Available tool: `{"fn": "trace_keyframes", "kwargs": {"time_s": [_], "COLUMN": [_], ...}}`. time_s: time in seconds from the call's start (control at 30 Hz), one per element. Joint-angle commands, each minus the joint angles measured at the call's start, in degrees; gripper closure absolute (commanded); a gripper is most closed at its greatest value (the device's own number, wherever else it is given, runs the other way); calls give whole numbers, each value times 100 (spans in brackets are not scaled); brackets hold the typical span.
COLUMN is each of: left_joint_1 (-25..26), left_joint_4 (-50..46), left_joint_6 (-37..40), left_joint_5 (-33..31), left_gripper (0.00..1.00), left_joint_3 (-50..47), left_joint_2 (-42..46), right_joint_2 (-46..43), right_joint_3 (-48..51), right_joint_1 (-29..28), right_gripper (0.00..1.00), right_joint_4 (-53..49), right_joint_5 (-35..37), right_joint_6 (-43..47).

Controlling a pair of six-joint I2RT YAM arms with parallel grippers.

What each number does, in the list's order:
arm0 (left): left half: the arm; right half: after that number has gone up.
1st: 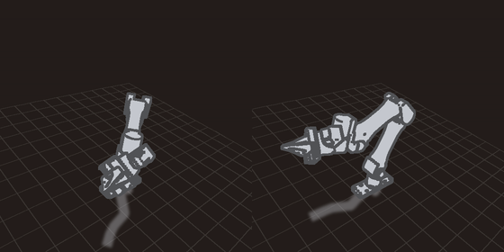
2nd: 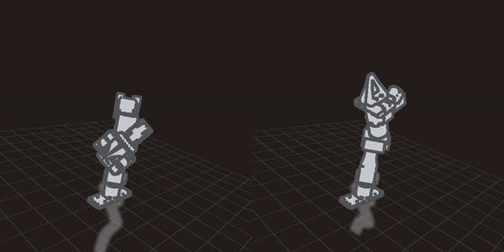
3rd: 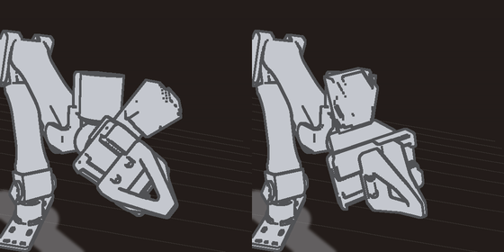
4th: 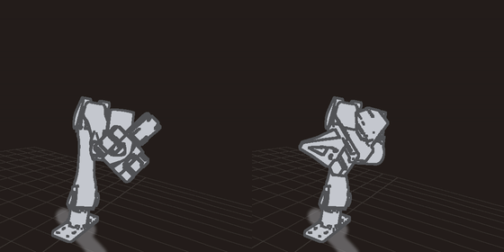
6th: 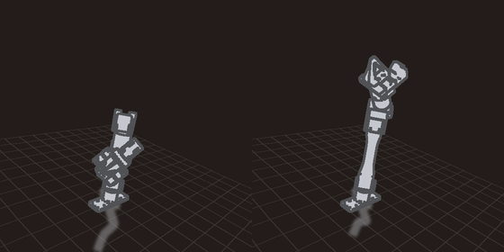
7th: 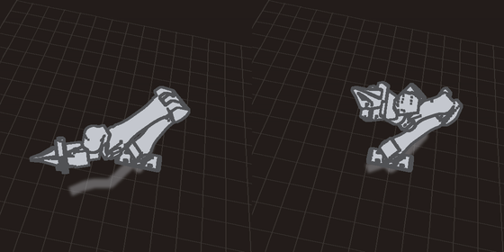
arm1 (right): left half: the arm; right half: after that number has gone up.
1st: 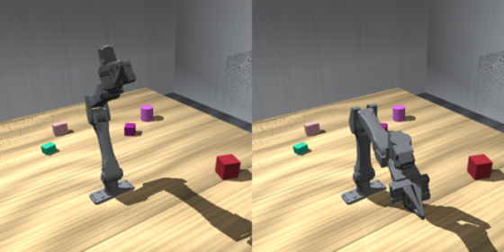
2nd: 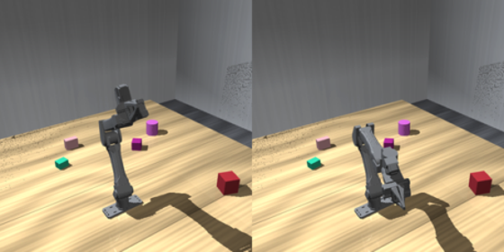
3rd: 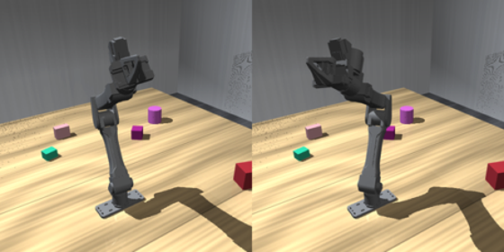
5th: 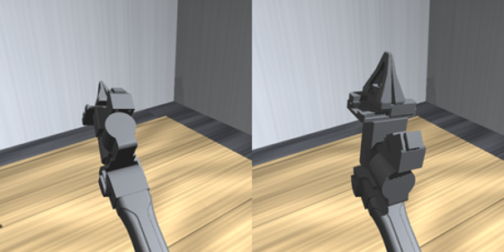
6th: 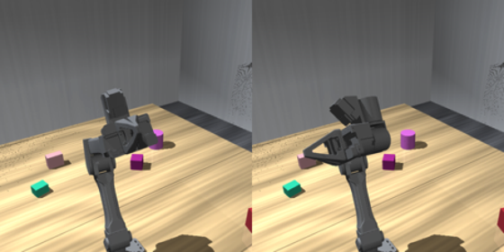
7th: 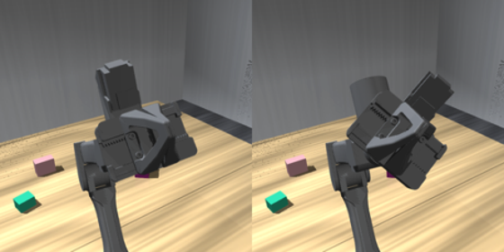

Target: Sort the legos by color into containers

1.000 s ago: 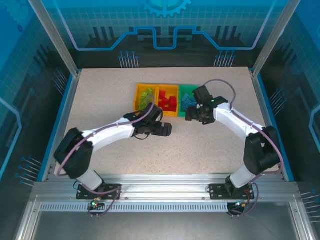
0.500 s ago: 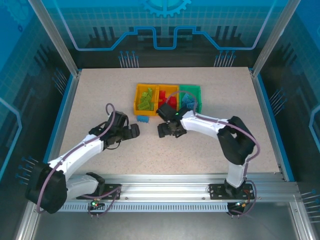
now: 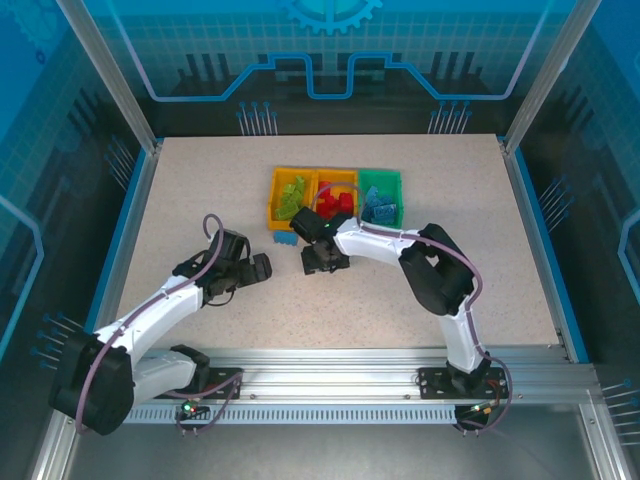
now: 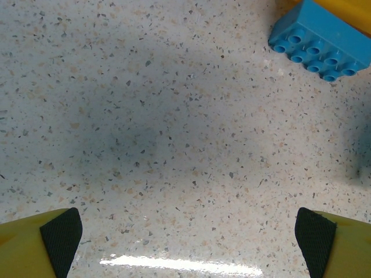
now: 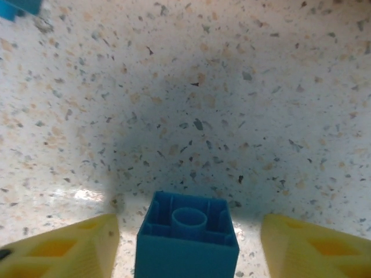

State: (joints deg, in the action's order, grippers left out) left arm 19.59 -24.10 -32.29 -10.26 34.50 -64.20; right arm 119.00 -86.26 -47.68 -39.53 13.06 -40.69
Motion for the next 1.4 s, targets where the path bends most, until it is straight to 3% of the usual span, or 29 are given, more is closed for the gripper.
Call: {"fn": "trace_keyframes", "kwargs": {"time_s": [0.0,0.2,0.53,0.73,1.0,1.17,1.27,1.37], "left_joint_1": [-63,-64,-61,-60,-1,17,35,106], "left_joint_4": [64,38,171,457,665,773,847,948], "left_joint_6": [-89,-57,65,96,434,609,631,663], "left_joint_5": [68,68,216,559,951,942,927,920], "left_gripper": [1,1,1,1,1,1,1,1], "left_joint_3": [-58,-45,-12,106,275,414,546,695], "left_joint_2": [48,49,-103,-517,-880,-1061,-1242,-1448], "right_joint_2": [39,-510,-1741,-994,86,326,166,-172], "right_joint_3": [-110,67,75,-903,-2071,-2394,-2295,-2020], "right_joint_1": [5,260,1767,2525,2833,2962,2949,2953], "right_gripper": [45,58,62,64,63,50,26,22], "right_joint_4": [-301,-307,47,-285,-729,-953,-948,-837], "right_joint_5": [22,7,-317,-316,-55,-109,-144,-132], "right_joint_6": [25,163,815,1051,1097,1163,1243,1252]}}
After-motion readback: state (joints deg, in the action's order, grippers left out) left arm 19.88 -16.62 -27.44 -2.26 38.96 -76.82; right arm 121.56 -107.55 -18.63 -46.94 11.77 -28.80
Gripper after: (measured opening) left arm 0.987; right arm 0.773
